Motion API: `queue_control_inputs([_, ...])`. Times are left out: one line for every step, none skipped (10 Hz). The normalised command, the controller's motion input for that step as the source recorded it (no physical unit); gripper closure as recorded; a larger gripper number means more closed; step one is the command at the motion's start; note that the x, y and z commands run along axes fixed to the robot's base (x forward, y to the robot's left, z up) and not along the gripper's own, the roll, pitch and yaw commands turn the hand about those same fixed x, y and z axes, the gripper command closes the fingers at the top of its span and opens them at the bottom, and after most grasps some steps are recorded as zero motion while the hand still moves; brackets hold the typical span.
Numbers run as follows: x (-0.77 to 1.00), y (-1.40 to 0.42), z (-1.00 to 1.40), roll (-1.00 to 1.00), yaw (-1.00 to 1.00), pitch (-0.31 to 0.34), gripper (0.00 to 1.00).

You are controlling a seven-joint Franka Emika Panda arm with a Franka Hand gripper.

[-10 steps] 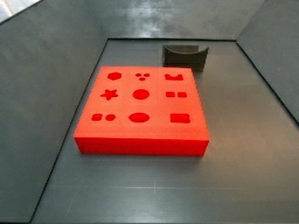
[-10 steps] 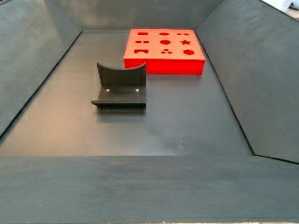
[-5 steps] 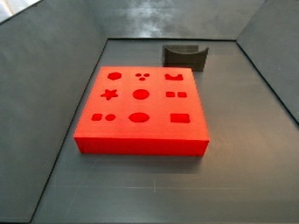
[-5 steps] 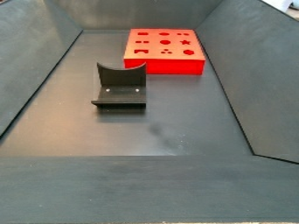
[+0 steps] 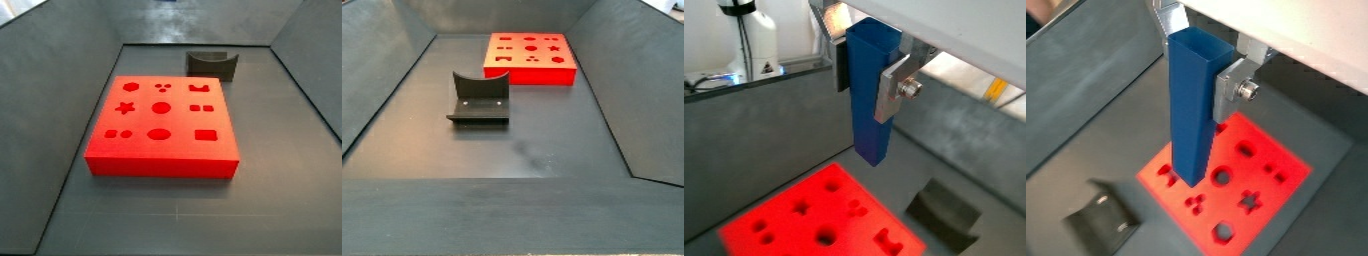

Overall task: Pick up the rectangle object. Move up. Place the rectangle object on the fixture. Regrasp the rectangle object. Move to above the board. Insert the rectangle object.
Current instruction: Move to above the board, then insert the rectangle object.

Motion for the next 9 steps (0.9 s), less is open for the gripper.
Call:
queue_control_inputs([-0.09,-0.02,0.01,-1.0,-0.1,0.002,1.0])
queue_control_inputs([-0.07,0.01,0.0,-0.77,-0.06,-0.007,1.0])
queue_control_inputs([-0.05,0.01,0.0,-0.55,-0.04,-0.013,1.0])
queue_control_inputs([-0.04,0.01,0.0,-0.37,-0.03,-0.016,1.0])
queue_control_inputs([-0.03,0.01,0.0,-0.24,-0.02,-0.014,1.0])
queue_control_inputs([0.06,-0.07,-0.05,-0.02,0.0,0.0,1.0])
queue_control_inputs([0.0,0.0,-0.25,-0.15,0.0,-0.194,1.0])
queue_control_inputs([0.0,0.0,-0.02,0.0,0.0,0.0,1.0])
queue_control_inputs([0.2,-0.09,-0.51,-0.07,0.0,-0.087,1.0])
